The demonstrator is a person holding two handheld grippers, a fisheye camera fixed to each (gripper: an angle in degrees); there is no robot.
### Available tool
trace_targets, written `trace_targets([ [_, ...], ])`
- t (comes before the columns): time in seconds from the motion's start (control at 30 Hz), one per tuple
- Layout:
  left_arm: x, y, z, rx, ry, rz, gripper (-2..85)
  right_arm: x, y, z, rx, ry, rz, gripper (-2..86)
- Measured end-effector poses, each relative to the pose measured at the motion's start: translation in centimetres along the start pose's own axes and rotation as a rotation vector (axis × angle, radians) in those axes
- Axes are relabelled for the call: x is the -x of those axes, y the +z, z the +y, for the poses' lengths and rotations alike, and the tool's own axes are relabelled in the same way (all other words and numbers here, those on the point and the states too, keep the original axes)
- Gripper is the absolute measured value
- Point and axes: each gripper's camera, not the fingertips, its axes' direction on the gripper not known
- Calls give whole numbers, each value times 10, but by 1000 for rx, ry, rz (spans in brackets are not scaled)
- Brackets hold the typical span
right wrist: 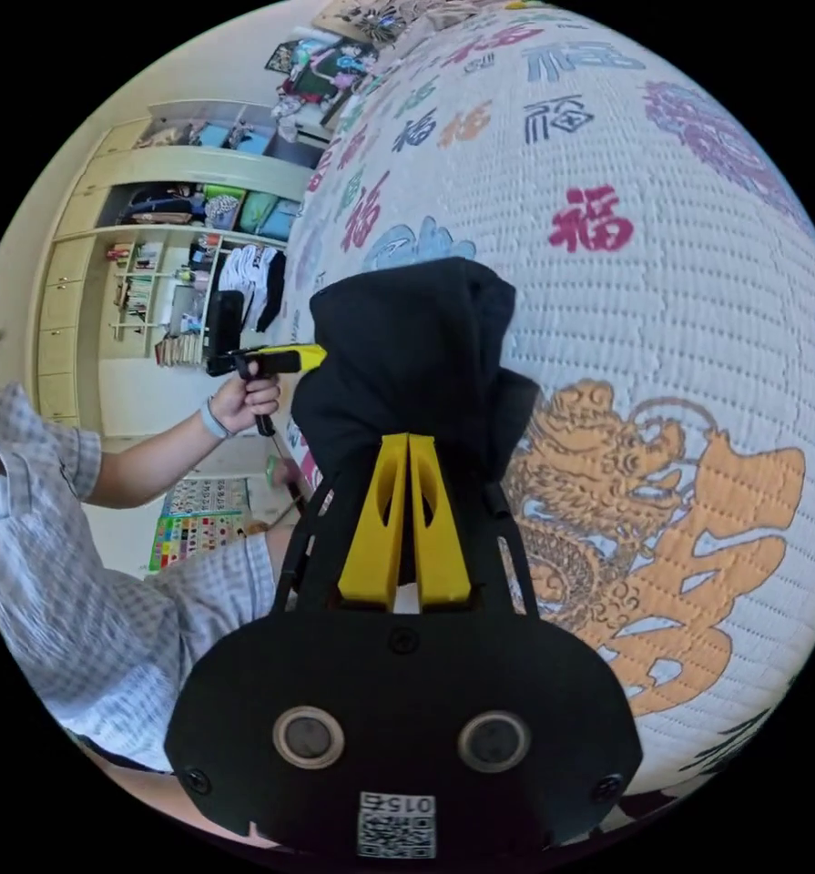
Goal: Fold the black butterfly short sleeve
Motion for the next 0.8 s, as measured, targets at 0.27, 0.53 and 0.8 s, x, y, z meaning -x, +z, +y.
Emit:
trace_targets([
  [0.27,4,-90,31,-121,-82,120,78,-64,-22,27,-172,120,-155,72],
  [0.53,22,-106,40,51,-108,269,114,-139,17,12,-97,105,-272,111],
  [0.8,-8,-114,20,121,-24,354,100,-168,83,-32,-27,2,-363,96],
])
